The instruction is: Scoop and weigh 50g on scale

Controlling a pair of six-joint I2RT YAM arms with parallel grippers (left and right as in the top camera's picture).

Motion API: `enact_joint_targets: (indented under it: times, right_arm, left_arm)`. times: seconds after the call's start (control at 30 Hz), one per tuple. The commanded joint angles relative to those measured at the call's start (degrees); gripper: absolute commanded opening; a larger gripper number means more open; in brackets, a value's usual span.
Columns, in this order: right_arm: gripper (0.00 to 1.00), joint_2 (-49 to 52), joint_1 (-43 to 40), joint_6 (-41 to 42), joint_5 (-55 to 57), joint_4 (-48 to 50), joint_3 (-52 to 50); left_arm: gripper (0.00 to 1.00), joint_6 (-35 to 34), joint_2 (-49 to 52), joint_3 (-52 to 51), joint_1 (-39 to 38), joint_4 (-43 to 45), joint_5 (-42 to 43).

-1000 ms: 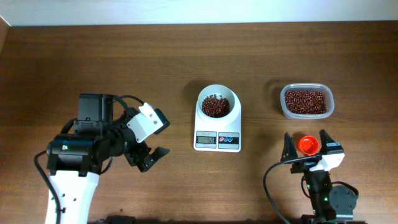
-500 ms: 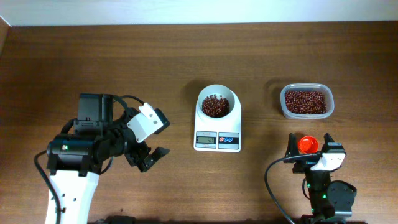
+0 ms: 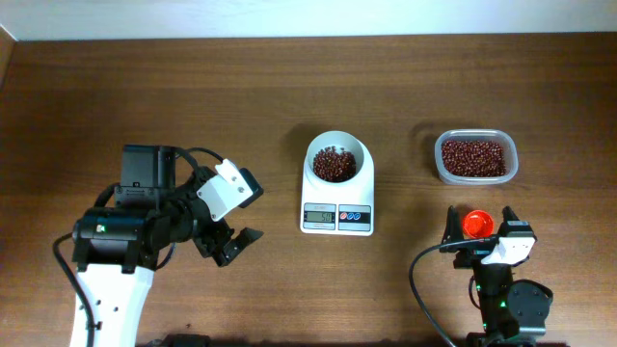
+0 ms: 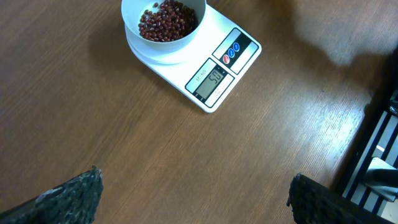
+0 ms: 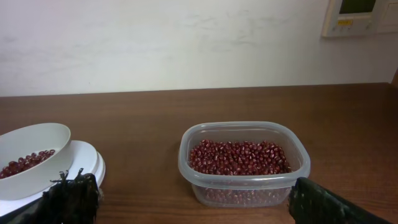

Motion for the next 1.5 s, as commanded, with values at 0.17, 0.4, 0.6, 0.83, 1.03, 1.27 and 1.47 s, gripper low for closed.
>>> enact_joint_targets:
  times: [0.17, 0.4, 0.6, 0.83, 1.03, 1.27, 1.47]
  right_arm:
    - [0.99, -0.61, 0.35, 0.00, 1.11, -0.44, -0.28]
    - [0.99, -0.61, 0.35, 0.00, 1.14, -0.44, -0.28]
    - [0.99, -0.61, 0.35, 0.02, 1.11, -0.44, -0.28]
    - [0.99, -0.61, 0.35, 0.00, 1.11, -0.44, -0.28]
    - [0.99, -0.61, 0.35, 0.02, 1.11, -0.42, -0.28]
    - [0.99, -0.61, 0.35, 0.02, 1.11, -0.42, -0.28]
    - [0.99, -0.61, 0.35, 0.00, 1.11, -0.42, -0.28]
  left_arm:
    - [0.99, 0.72, -3.28, -0.61, -1.03, 3.61, 1.33]
    - [0.99, -16.26, -25.94, -25.90, 0.42, 31.98, -5.03]
    - [0.99, -28.57, -44.89, -42.99, 4.42, 47.12, -15.02]
    - [0.99, -34.23, -57.94, -60.67, 8.61, 60.04, -15.98]
    - [0.99, -34.27, -62.95, -66.64, 7.17, 64.61, -20.28]
    - [0.99, -34.53, -62.95, -66.60, 3.32, 63.54, -26.93]
    - [0.99, -34.51, -62.95, -66.60, 2.36, 63.65, -26.93]
